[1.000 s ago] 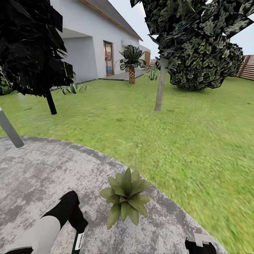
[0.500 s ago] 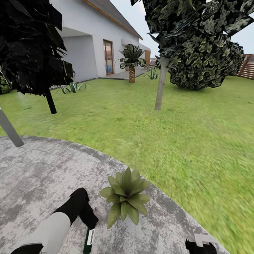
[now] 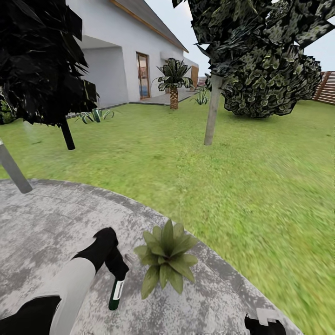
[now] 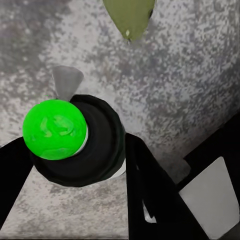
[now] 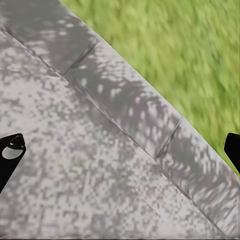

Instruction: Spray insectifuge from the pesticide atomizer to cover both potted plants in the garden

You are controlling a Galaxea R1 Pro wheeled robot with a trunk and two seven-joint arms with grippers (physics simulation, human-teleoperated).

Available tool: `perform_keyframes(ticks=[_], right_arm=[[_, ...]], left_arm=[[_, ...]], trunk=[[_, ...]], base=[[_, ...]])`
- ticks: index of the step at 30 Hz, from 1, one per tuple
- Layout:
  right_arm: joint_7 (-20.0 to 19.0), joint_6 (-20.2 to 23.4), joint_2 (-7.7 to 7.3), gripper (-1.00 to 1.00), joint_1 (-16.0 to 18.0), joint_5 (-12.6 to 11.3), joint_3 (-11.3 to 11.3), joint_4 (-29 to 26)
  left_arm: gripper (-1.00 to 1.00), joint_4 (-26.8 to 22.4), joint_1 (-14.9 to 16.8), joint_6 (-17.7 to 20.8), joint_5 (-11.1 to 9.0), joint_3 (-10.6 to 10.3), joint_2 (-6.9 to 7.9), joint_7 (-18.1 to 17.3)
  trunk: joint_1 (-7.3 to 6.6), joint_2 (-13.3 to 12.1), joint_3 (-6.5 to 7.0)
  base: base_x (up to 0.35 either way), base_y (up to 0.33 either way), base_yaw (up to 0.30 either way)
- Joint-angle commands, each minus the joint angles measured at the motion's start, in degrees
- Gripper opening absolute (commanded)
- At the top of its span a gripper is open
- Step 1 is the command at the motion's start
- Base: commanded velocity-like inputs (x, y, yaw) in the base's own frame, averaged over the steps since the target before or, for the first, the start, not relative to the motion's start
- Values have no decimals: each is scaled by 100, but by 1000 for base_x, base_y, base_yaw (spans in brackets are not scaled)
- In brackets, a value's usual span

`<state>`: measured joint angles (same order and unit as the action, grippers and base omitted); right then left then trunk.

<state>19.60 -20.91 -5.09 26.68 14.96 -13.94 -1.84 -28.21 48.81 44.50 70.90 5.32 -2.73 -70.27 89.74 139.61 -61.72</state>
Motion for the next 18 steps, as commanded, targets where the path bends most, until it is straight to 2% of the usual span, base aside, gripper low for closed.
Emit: perform_keyframes(ticks=[1, 4, 9, 14, 18], right_arm=[[17, -18, 4, 100, 4, 60, -47, 8], [17, -18, 7, 100, 4, 60, -47, 8], [24, -18, 9, 100, 4, 60, -47, 1], [26, -18, 8, 100, 4, 52, -47, -8], [39, -18, 9, 100, 4, 51, -47, -9]], left_arm=[[-100, -3, -12, 49, 70, 49, 3, -44], [-100, -1, -39, 50, 87, 48, 22, -47], [-100, 0, -84, 45, 91, 41, 38, -16], [-100, 28, -91, 40, 77, 66, 402, -16], [-100, 4, -44, 49, 81, 76, 456, -57]], trunk=[[-4, 2, -5], [-4, 2, -5], [-4, 2, -5], [-4, 2, -5], [-4, 2, -5]], base=[[-291, 0, 0], [-293, 0, 0], [-44, 0, -10], [-2, 0, -248], [0, 0, -108]])
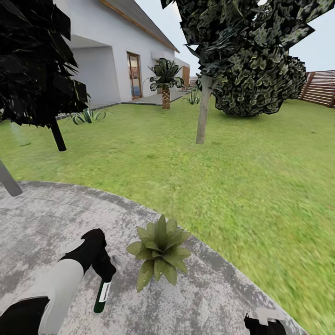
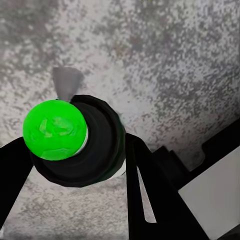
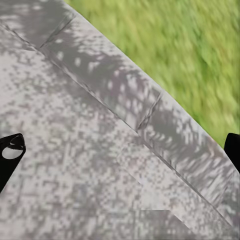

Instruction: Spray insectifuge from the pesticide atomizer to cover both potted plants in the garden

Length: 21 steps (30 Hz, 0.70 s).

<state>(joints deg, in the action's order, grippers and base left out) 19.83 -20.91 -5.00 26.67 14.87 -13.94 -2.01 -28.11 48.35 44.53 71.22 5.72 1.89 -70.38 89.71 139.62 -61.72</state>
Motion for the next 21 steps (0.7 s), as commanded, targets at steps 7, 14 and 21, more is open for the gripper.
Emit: perform_keyframes(ticks=[7, 14, 21], right_arm=[[21, -19, -9, 100, 4, 60, -48, 8], [21, -19, -18, 100, 4, 60, -50, -1], [21, -19, -18, 100, 4, 60, -54, -9]], left_arm=[[-100, -14, 457, 55, 109, 16, -143, -577], [-100, 4, 506, 20, 670, 2, -52, -791], [-100, 56, 184, -29, 705, 21, 57, -750]], trunk=[[-1, 2, -5], [-1, 2, -24], [-1, 2, -85]], base=[[0, 0, -7], [0, 0, 0], [0, 0, 0]])
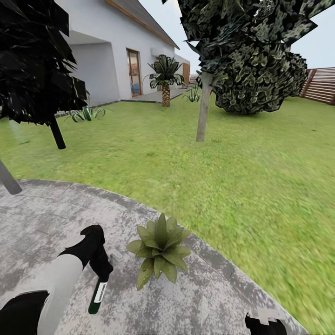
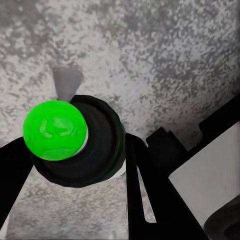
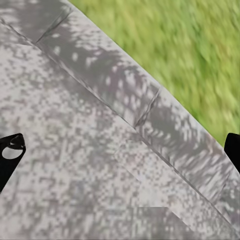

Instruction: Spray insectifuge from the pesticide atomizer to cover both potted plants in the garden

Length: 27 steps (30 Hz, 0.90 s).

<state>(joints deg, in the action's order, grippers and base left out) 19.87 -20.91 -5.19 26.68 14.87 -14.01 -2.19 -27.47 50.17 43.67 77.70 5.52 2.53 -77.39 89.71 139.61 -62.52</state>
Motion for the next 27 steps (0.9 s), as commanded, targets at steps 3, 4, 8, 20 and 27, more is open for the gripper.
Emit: perform_keyframes(ticks=[3, 4, 8, 20, 27], right_arm=[[17, -19, 0, 100, 4, 60, -43, 9], [17, -19, 0, 100, 4, 60, -42, 9], [17, -19, 0, 100, 4, 60, -44, 8], [0, -28, -33, 100, 3, 71, -41, 39], [-1, -28, -40, 100, 4, 74, -41, 38]], left_arm=[[-100, -72, -34, 101, 9, 60, -29, -85], [-100, -76, -22, 108, 3, 61, -50, -91], [-100, -83, 96, 142, 15, 51, -412, -100], [-100, -79, 286, 135, 68, 33, -387, -92], [-100, -54, -40, 109, 57, 51, 56, -25]], trunk=[[-1, 2, -32], [-1, 2, -41], [-1, 2, -78], [-1, 2, -106], [-1, 2, -106]], base=[[0, 0, 0], [0, 0, 0], [0, 0, 0], [0, 0, 0], [0, 0, 0]])
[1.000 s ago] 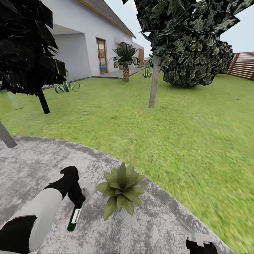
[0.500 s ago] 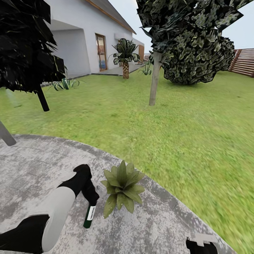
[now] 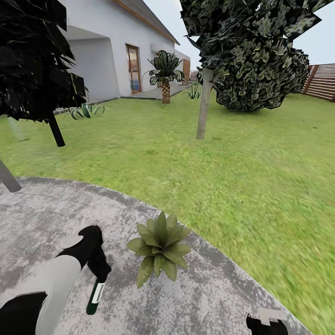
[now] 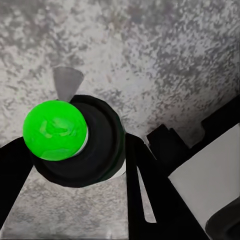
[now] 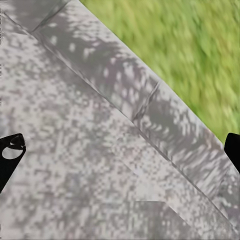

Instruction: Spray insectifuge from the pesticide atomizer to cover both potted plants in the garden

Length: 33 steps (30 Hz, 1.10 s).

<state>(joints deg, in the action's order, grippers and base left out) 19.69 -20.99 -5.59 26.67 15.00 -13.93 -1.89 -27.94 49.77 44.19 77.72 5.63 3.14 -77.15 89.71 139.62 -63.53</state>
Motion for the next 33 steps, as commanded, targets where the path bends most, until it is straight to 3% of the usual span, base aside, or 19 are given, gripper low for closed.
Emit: perform_keyframes(ticks=[1, 5, 8, 13, 28, 33], right_arm=[[25, -19, 9, 100, 4, 57, -48, -4], [34, -19, 21, 100, 3, 48, -48, -20], [35, -19, 23, 100, 3, 46, -48, -26], [35, -19, 37, 100, 5, 46, -48, -23], [35, -18, 50, 100, 3, 46, -48, -22], [38, -15, 58, 100, 5, 46, -48, -24]], left_arm=[[-100, -11, -40, 56, 57, 49, 8, -43], [-100, -14, -244, 52, 57, 57, 53, -2], [-100, -29, -412, 59, -4, 95, 30, 253], [-100, -36, -389, 66, -19, 103, -11, 237], [-100, -44, -372, 72, -46, 105, -22, 258], [-100, -329, -386, 72, -46, 137, -24, 246]], trunk=[[-1, 2, -5], [-1, 2, -5], [-1, 2, -5], [-1, 2, -5], [-1, 2, -5], [-1, 2, -11]], base=[[0, 0, 0], [0, 0, 0], [0, 0, 0], [54, -83, 53], [35, -260, 267], [0, -272, 271]])
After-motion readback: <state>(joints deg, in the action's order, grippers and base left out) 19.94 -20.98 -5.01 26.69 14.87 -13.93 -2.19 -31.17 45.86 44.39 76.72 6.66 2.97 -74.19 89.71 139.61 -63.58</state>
